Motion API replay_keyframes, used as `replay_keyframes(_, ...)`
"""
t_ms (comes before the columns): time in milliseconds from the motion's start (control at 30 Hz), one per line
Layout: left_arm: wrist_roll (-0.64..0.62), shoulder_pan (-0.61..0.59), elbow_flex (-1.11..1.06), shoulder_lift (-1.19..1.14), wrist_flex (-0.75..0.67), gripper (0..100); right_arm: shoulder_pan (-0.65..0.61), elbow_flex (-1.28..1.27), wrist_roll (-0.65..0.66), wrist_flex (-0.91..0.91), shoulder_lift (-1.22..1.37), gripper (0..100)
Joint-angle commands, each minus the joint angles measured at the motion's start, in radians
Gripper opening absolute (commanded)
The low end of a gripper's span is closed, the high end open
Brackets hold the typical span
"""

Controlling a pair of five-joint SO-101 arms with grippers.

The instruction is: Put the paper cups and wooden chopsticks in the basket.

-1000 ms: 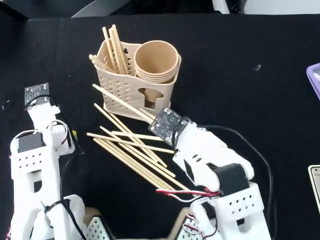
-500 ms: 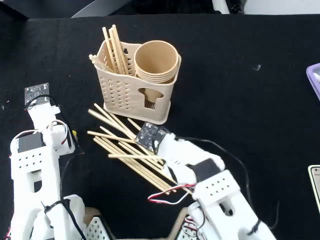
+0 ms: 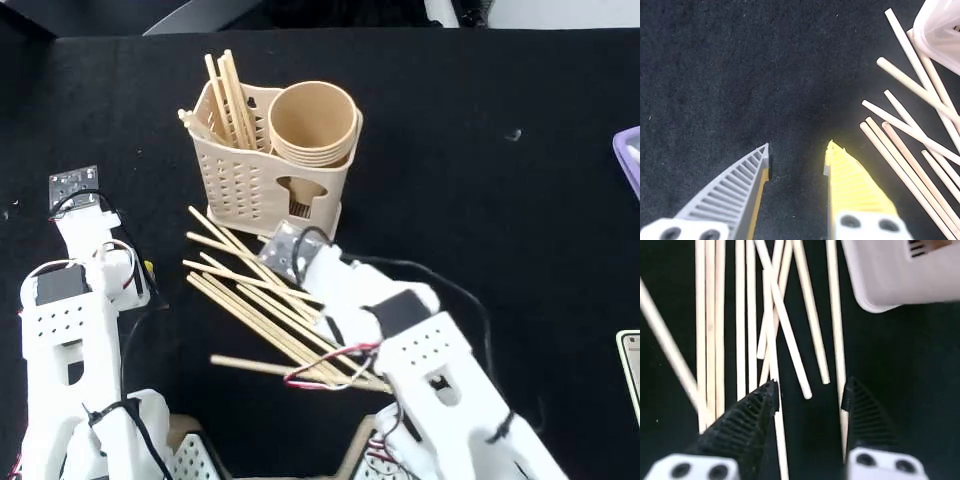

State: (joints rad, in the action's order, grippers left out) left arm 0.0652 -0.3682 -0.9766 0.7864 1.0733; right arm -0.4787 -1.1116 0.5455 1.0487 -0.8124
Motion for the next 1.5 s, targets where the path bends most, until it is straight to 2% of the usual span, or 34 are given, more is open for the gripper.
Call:
replay_keyframes(0, -0.009, -0.010, 0.004, 0.025, -0.020, 19, -0.021, 0.061, -0.037, -0.104, 0.131, 21.3)
replay_keyframes(133, -0.009, -0.010, 0.002, 0.017, -0.018, 19, -0.021, 0.133, -0.041, -0.178, 0.328, 21.2)
replay_keyframes(300, -0.009, -0.010, 0.002, 0.017, -0.018, 19, -0.084, 0.173, -0.040, -0.117, 0.433, 21.2)
replay_keyframes(700, -0.009, -0.015, -0.002, 0.025, -0.018, 19, -0.321, -0.021, -0.041, 0.048, 0.110, 21.3)
replay_keyframes(900, -0.058, -0.170, 0.130, 0.014, -0.011, 19, -0.396, -0.068, -0.051, 0.049, 0.044, 21.6)
replay_keyframes(1100, -0.064, -0.246, 0.202, 0.014, -0.009, 19, -0.612, -0.079, -0.181, 0.015, 0.045, 21.7)
replay_keyframes(1333, -0.060, -0.262, 0.202, 0.012, 0.037, 19, -0.628, -0.229, -0.180, -0.203, 0.045, 21.6)
replay_keyframes(1467, -0.060, -0.294, 0.211, 0.014, 0.037, 19, -0.626, -0.219, -0.180, -0.193, 0.045, 21.1)
